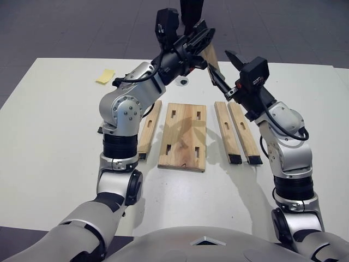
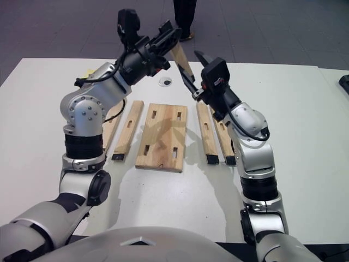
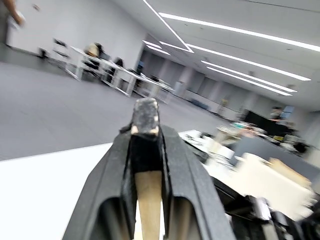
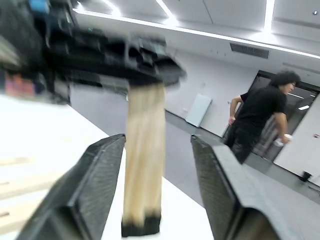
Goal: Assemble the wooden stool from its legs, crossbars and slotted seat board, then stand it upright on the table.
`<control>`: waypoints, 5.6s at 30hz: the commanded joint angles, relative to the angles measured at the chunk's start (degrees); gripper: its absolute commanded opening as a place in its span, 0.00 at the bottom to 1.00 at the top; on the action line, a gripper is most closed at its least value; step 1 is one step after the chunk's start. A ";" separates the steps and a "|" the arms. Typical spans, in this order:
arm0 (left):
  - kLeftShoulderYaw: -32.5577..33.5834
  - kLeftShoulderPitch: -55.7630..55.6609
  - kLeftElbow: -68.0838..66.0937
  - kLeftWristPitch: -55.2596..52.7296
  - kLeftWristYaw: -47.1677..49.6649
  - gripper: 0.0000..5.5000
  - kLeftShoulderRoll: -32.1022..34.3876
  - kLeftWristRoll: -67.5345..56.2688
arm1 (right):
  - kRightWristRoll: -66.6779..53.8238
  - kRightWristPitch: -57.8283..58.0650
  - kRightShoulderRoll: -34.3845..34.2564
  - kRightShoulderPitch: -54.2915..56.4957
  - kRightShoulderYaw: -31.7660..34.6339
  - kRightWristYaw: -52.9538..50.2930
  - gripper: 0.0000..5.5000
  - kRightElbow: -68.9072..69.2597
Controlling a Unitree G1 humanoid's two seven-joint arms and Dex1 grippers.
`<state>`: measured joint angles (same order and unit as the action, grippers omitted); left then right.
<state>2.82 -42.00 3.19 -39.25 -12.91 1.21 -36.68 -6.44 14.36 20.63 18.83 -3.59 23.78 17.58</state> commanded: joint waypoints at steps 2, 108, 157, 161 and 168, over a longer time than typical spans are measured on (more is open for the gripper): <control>-0.07 2.30 0.99 6.39 1.05 0.08 -0.14 4.92 | 4.29 -1.26 1.39 -3.66 -2.87 0.20 0.64 -1.47; 19.79 25.58 1.30 -0.29 3.69 0.08 13.07 0.78 | 6.19 8.62 -16.04 -6.29 4.98 -21.85 0.98 -1.67; -0.29 38.14 -1.67 11.07 1.32 0.08 14.97 20.99 | 9.35 9.16 -15.15 -4.73 1.76 -21.95 0.98 -1.06; -0.99 42.82 -5.51 13.71 1.42 0.08 15.06 23.43 | 9.59 9.55 -15.49 -3.83 1.30 -21.84 0.98 -0.73; -1.25 44.14 -10.38 17.46 2.63 0.08 13.90 24.33 | 9.49 10.11 -15.65 -2.29 0.79 -21.51 0.98 -0.76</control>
<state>3.95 -7.09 4.38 -14.66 -11.51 16.09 -16.02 2.84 23.10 5.30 14.65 -2.16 2.00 15.97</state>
